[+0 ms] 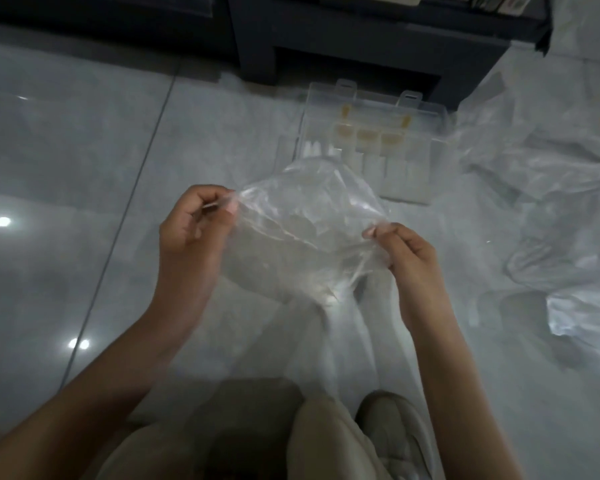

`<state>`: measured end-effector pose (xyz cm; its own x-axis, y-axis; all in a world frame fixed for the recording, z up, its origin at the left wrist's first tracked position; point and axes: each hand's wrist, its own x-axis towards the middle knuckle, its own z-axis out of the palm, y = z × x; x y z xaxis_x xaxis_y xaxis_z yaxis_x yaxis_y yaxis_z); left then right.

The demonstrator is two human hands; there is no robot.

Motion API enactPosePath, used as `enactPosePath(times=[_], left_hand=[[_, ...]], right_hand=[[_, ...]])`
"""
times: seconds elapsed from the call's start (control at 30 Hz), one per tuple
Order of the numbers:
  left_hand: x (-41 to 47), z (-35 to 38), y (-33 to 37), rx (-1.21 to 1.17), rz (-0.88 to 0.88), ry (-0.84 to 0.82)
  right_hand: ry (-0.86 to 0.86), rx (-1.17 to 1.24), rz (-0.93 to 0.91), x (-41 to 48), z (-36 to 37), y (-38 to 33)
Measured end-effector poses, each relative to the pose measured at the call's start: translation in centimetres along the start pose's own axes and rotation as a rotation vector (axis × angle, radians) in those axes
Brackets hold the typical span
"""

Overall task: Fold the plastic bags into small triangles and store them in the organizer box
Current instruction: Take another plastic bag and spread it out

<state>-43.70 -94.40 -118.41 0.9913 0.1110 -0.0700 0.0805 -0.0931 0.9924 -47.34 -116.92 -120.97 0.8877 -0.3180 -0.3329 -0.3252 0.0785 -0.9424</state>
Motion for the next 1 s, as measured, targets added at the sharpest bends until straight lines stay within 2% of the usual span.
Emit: enactPosePath(times=[0.2, 0.27, 0.4, 0.47, 0.57, 0.7, 0.77, 0.87, 0.93, 1.0], left_hand=[[0.3, -0.2, 0.2, -0.13, 0.031, 0.014], [0.1, 0.0, 0.3, -0.121, 0.016, -0.021], [-0.6, 0.4, 0.3, -0.098, 0.012, -0.094], [-0.9, 0.5, 0.4, -0.087, 0.009, -0.11], [-1.0, 0.4, 0.6, -0.056, 0.014, -0.115], [-0.8, 0.2, 0.7, -0.007, 0.045, -0.104], [-0.7, 0.3, 0.8, 0.023, 0.062, -0.108], [-0.9, 0.5, 1.1, 0.049, 0.098, -0.14], [-1.0, 0.5, 1.3, 0.06, 0.107, -0.151], [-1.1, 0.5, 1.5, 0.073, 0.109, -0.145]], right_hand=[[-0.123, -0.357, 0.131, 0.3, -1.2, 1.1], [-0.108, -0.424, 0.05, 0.0, -0.6, 1.1], [-0.161, -0.38, -0.207, -1.2, 1.3, 0.2], [-0.145, -0.456, -0.318, -1.5, 1.9, -0.2], [0.002, -0.536, -0.442, -1.5, 2.4, -0.6], [0.2, -0.45, -0.485, -1.6, 2.6, -1.2], [0.198, -0.54, -0.582, -1.9, 2.5, -1.4], [0.084, -0.831, -0.705, -1.8, 2.4, -1.9], [-0.009, -0.764, -0.66, -1.5, 2.5, -1.8], [-0.086, -0.514, -0.507, -1.3, 2.5, -1.7]])
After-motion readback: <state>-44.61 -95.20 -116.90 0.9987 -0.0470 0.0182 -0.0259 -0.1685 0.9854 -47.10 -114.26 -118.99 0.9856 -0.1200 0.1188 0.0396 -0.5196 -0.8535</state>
